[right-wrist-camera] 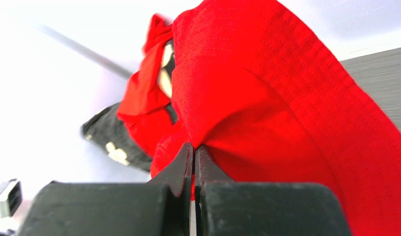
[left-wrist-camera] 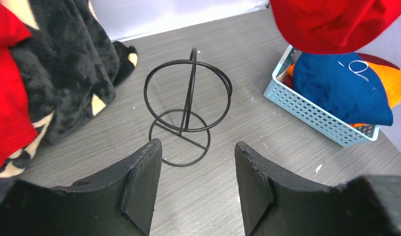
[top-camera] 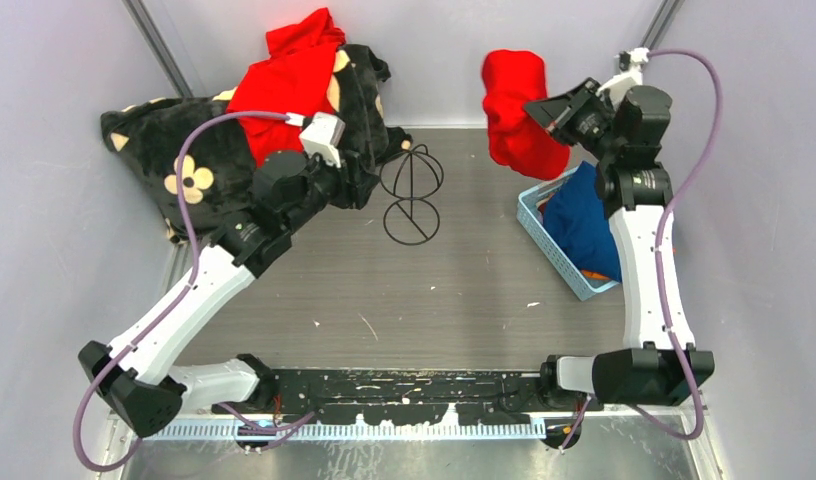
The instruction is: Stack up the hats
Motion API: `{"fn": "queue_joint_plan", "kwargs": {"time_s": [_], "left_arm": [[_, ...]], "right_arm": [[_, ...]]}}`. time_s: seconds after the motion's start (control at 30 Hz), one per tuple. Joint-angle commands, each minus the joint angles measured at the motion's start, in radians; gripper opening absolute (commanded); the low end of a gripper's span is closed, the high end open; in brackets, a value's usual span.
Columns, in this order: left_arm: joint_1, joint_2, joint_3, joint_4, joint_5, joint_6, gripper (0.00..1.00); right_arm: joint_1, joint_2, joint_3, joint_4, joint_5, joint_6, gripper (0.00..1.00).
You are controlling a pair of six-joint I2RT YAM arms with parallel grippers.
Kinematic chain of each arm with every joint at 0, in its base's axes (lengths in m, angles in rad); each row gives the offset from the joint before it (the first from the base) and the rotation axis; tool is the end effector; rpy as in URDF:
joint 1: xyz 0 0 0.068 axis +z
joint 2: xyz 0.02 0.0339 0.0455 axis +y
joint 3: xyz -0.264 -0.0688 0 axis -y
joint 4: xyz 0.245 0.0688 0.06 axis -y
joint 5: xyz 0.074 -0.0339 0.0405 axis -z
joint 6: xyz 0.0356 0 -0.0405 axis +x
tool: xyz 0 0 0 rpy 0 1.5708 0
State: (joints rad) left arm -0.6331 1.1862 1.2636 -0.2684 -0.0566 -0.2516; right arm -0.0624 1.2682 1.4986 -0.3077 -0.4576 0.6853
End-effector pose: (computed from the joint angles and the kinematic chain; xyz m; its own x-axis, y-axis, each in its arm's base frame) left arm 0.2174 -0.1570 0.4162 -0.2841 -0.0998 -0.9536 0.4906 0.8394 -0.2340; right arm 0.2722 -0.0013 0.4717 -0.3025 0.5878 -0.7503 -0.2483 0.7114 0.6574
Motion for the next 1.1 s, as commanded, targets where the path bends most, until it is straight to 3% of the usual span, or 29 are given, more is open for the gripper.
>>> {"fn": "queue_joint_plan", "kwargs": {"time_s": [0.0, 0.13, 0.4, 0.83, 1.07], "left_arm": [[-0.003, -0.069, 0.019, -0.014, -0.045, 0.003, 0.57], [-0.002, -0.098, 0.02, -0.041, -0.076, 0.001, 0.57], [-0.002, -0.164, 0.025, -0.089, -0.146, 0.001, 0.57], [-0.002, -0.219, 0.027, -0.147, -0.181, -0.007, 0.57], [-0.002, -0.216, 0.04, -0.176, -0.195, -0.011, 0.58]], "right_arm": [[0.059, 0.036, 0.092, 0.23, -0.264, 0.126, 0.01], [0.119, 0.089, 0.124, 0.391, -0.372, 0.263, 0.01], [0.239, 0.14, 0.223, 0.379, -0.413, 0.325, 0.01], [0.401, 0.177, 0.095, 0.407, -0.398, 0.363, 0.01], [0.43, 0.234, 0.053, 0.441, -0.371, 0.368, 0.01]]}}
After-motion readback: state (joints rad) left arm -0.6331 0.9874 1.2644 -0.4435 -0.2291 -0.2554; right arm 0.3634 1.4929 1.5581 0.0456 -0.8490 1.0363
